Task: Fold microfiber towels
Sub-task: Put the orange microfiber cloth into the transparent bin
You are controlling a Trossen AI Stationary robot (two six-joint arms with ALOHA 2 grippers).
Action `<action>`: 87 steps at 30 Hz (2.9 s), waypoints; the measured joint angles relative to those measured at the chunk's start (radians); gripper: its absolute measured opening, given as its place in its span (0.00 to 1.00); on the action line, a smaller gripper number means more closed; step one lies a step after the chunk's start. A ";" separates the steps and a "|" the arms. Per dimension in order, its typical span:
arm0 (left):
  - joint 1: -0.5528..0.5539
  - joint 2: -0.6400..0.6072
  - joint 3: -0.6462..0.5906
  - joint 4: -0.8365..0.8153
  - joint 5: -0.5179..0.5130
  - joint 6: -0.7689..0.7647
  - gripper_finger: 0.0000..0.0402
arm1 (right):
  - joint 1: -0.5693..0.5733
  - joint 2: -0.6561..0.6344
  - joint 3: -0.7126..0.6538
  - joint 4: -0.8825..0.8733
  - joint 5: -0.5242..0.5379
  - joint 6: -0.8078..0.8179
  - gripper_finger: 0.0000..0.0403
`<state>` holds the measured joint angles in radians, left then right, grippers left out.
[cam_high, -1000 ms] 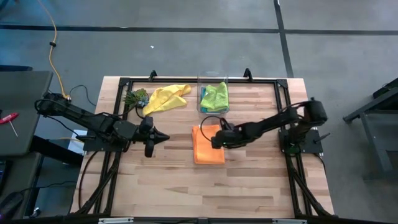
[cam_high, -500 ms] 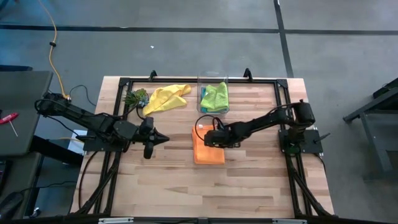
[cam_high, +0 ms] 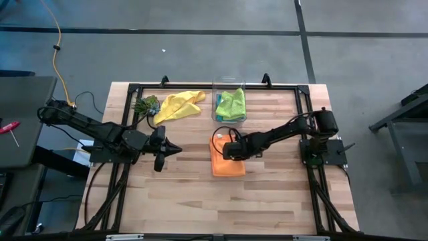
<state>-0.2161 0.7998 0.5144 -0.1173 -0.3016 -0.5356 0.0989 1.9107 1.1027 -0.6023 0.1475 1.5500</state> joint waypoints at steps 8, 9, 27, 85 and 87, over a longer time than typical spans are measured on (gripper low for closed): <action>0.000 0.000 0.000 0.000 0.000 -0.011 0.00 | -0.003 -0.067 -0.012 -0.105 0.070 -0.109 0.01; 0.000 0.000 0.000 0.000 0.000 -0.011 0.00 | -0.003 -0.077 -0.013 -0.138 0.079 -0.115 0.00; 0.000 0.000 0.000 -0.019 -0.047 -0.013 0.00 | 0.047 -0.731 -0.226 -0.182 0.088 -0.148 0.00; 0.001 0.000 0.000 -0.022 -0.027 -0.063 0.00 | -0.679 -0.353 0.029 0.712 -0.336 -0.291 0.00; 0.001 0.000 0.000 -0.022 -0.027 -0.063 0.00 | -0.673 -0.354 0.030 0.823 -0.343 -0.276 0.00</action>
<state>-0.2153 0.8001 0.5140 -0.1396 -0.3283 -0.5987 -0.5738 1.5566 1.1323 0.2204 -0.1950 1.2740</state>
